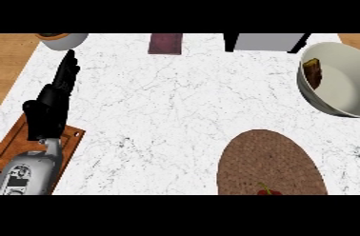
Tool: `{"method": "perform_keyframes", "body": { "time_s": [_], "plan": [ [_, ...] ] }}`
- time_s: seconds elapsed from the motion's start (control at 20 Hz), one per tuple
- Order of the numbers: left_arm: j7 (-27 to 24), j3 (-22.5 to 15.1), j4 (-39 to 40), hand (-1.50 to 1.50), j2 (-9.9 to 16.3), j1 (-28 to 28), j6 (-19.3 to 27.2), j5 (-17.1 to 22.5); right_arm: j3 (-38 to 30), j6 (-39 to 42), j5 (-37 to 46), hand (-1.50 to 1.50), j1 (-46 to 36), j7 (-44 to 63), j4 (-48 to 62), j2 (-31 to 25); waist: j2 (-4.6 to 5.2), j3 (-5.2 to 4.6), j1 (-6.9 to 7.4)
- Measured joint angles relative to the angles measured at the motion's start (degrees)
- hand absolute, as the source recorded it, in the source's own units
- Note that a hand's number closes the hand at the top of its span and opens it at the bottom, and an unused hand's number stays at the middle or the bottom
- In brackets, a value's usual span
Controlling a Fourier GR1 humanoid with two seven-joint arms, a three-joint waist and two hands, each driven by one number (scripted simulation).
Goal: Pick the sweet potato from the placemat and place it in the bowl
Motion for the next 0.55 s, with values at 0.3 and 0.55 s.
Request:
{"method": "perform_keyframes", "body": {
  "time_s": [0.3,0.55],
  "plan": [
    [-1.2,0.6,0.9,0.00,0.2,1.0,-0.7,0.5,1.0,2.3,-0.2,-1.50,4.4,-1.2,-1.6,-0.8,-0.28,0.00,-0.48],
    [-1.4,1.4,1.5,0.00,0.5,0.9,-1.2,1.0,1.3,2.7,-1.2,-1.50,7.0,-2.1,-3.0,-0.8,-0.37,0.04,-0.76]
  ]
}}
